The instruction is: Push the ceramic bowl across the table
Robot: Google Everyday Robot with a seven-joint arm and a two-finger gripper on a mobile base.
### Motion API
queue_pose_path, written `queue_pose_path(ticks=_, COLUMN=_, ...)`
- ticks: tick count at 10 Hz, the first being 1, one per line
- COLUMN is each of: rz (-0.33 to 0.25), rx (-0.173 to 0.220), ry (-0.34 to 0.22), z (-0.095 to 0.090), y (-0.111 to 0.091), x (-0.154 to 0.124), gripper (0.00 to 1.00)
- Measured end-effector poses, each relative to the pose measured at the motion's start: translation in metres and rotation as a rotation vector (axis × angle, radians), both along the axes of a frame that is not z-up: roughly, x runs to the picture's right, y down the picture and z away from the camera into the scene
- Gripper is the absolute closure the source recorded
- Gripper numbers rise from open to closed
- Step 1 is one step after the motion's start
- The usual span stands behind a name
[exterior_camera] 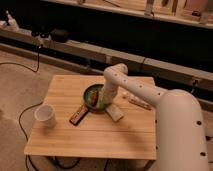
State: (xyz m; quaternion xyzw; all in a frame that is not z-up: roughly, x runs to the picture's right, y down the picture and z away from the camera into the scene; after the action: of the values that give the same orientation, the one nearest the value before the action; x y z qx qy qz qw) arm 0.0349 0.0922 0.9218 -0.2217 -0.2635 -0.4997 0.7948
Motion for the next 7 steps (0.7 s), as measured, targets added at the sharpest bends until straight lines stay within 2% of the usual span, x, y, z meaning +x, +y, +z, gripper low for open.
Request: queue_pose_path(ticks=7, rz=0.101, rx=-0.149, ry=0.179, z=-0.050, y=0.086, x=0.082, gripper=1.00)
